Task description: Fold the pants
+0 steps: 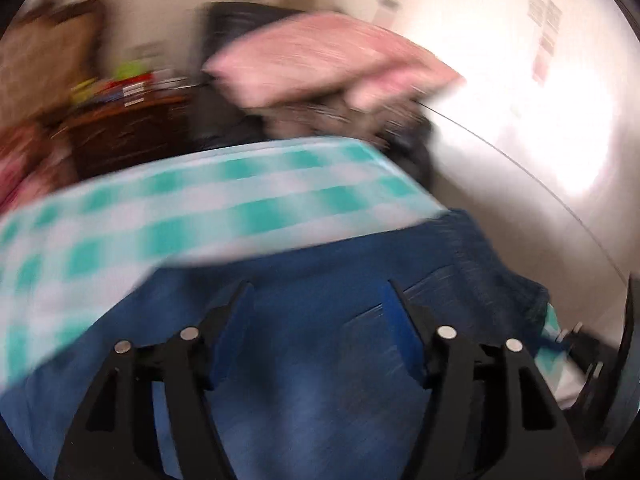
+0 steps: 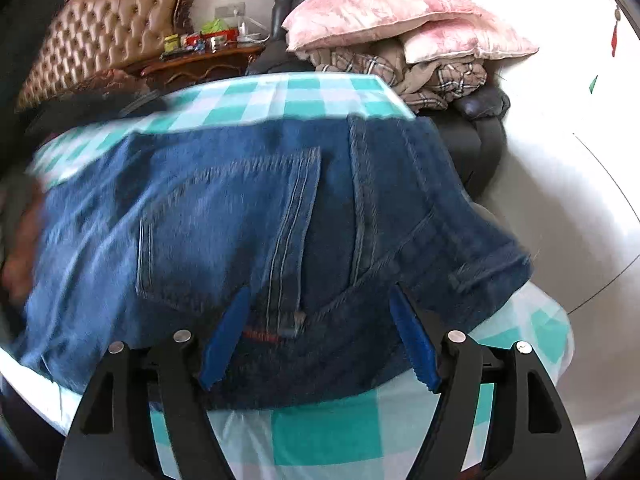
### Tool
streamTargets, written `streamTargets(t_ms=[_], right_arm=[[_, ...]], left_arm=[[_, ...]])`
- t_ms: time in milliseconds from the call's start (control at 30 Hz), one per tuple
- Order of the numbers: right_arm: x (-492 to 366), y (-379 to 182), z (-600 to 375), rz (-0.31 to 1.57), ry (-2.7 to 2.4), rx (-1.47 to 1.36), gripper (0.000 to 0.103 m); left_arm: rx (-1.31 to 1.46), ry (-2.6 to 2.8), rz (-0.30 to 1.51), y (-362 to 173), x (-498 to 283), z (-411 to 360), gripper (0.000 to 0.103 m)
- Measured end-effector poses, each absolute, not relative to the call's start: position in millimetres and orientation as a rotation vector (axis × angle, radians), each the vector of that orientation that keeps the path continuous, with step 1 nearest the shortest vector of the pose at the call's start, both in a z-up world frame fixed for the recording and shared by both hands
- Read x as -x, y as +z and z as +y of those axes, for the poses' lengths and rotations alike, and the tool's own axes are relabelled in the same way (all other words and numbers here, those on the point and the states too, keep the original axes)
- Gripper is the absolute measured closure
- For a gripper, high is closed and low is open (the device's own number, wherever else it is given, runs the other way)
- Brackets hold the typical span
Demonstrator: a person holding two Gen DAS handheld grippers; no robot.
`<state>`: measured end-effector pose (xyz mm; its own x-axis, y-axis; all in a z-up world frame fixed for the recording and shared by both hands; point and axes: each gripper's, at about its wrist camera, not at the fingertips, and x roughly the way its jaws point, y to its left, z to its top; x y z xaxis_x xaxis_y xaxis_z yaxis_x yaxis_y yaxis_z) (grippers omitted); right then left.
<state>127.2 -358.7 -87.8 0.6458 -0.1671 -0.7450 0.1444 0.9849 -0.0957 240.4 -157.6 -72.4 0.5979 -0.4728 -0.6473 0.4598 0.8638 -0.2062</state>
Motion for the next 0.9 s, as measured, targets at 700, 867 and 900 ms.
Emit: streamTargets(t_ms=[700,867,900], right_arm=[[-236.2,-59.0,-159.9,0.829,0.132,0.202,0.026],[-284.9,-104.0,-81.5,0.949,0.194,0.258,0.026],[-288.5,-109.6,-75.1,0.958,0.19,0.269,0.026]], left_arm=[[0.212,0.064,0.845,-126.2,-185.2,188.4,0.058],[0.194,0.147,0.876,-128.3,-156.1,267.6,0.057],[0.176,0.19,0.872,-127.0,-148.5,285.6,0.055]])
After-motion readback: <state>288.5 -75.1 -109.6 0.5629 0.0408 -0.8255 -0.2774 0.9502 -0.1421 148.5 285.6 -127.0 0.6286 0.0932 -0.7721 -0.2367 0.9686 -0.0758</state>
